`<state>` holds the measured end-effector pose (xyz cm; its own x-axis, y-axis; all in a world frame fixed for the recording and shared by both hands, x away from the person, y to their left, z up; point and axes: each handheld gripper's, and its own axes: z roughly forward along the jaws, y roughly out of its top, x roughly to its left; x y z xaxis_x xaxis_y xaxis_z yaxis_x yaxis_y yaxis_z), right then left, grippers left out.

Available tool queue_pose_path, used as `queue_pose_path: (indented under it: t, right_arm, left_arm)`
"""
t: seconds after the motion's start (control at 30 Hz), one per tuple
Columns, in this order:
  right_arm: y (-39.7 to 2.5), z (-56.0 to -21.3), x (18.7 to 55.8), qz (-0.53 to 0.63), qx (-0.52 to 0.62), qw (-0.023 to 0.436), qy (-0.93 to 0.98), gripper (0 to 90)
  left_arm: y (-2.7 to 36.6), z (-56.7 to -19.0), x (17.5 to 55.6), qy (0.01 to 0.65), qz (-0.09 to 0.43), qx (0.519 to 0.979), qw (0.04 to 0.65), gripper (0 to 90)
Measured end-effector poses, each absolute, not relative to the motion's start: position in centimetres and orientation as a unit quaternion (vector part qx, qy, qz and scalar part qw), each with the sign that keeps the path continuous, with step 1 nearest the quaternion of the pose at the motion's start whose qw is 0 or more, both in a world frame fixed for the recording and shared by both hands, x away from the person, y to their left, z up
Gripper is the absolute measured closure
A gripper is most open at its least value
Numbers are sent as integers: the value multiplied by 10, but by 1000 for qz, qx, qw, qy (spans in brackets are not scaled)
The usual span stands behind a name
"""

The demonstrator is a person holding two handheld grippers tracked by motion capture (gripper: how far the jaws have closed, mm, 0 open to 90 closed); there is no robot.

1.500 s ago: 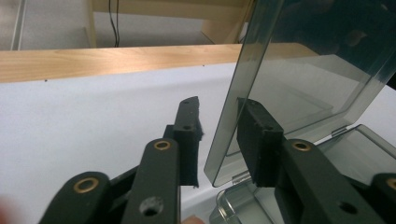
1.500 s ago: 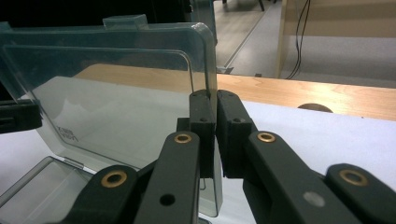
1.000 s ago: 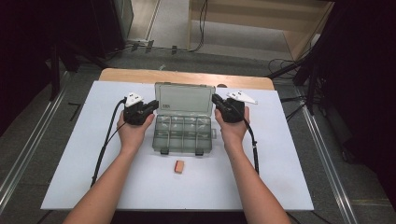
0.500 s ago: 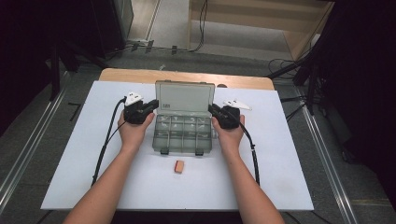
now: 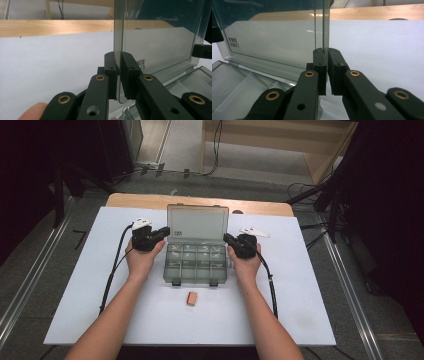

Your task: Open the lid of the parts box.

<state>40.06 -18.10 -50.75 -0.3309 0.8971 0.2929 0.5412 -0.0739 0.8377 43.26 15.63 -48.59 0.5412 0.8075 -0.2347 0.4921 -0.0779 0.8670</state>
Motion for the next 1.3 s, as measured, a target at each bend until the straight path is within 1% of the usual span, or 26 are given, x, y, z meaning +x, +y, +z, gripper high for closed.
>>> queue_pose_path:
  t: [0.1, 0.13, 0.37, 0.57, 0.8, 0.97, 1.1, 1.3]
  right_arm:
    - [-183, -508, 402, 490, 548, 175, 655, 838]
    - [-183, -508, 402, 490, 548, 175, 655, 838]
    - [-189, -512, 407, 506, 546, 149, 651, 832]
    - [-190, -515, 408, 515, 550, 138, 643, 829]
    - [-193, -518, 410, 521, 556, 120, 637, 824]
    - [-193, -520, 411, 520, 561, 113, 634, 818]
    - [-193, -520, 412, 520, 564, 108, 632, 816]
    - [-196, -523, 414, 522, 573, 85, 626, 809]
  left_arm:
    - [158, -490, 435, 458, 133, 720, 504, 819]
    - [158, -490, 435, 458, 133, 720, 504, 814]
    - [161, -497, 439, 462, 107, 716, 513, 829]
    - [165, -502, 442, 469, 82, 704, 527, 828]
    - [166, -504, 444, 477, 71, 698, 529, 827]
    - [168, -506, 445, 487, 53, 691, 532, 822]
    - [168, -507, 446, 490, 50, 691, 530, 817]
    - [167, -508, 446, 496, 52, 693, 521, 807]
